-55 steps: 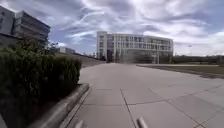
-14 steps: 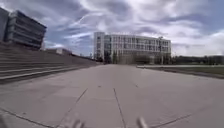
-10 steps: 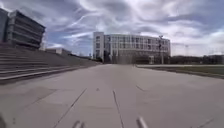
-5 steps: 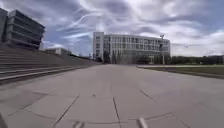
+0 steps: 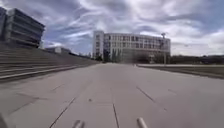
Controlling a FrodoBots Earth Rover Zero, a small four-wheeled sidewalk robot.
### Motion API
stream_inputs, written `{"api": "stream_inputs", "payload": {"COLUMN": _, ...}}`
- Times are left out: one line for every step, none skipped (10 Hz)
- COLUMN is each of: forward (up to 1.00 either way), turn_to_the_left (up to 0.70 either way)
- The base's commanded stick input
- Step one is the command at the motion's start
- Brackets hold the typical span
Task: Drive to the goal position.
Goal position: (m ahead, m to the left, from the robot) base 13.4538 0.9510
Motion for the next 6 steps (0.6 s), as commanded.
{"api": "stream_inputs", "payload": {"forward": 0.00, "turn_to_the_left": 0.00}}
{"api": "stream_inputs", "payload": {"forward": 0.00, "turn_to_the_left": 0.00}}
{"api": "stream_inputs", "payload": {"forward": 0.32, "turn_to_the_left": 0.00}}
{"api": "stream_inputs", "payload": {"forward": 0.70, "turn_to_the_left": 0.00}}
{"api": "stream_inputs", "payload": {"forward": 0.70, "turn_to_the_left": 0.00}}
{"api": "stream_inputs", "payload": {"forward": 0.70, "turn_to_the_left": 0.00}}
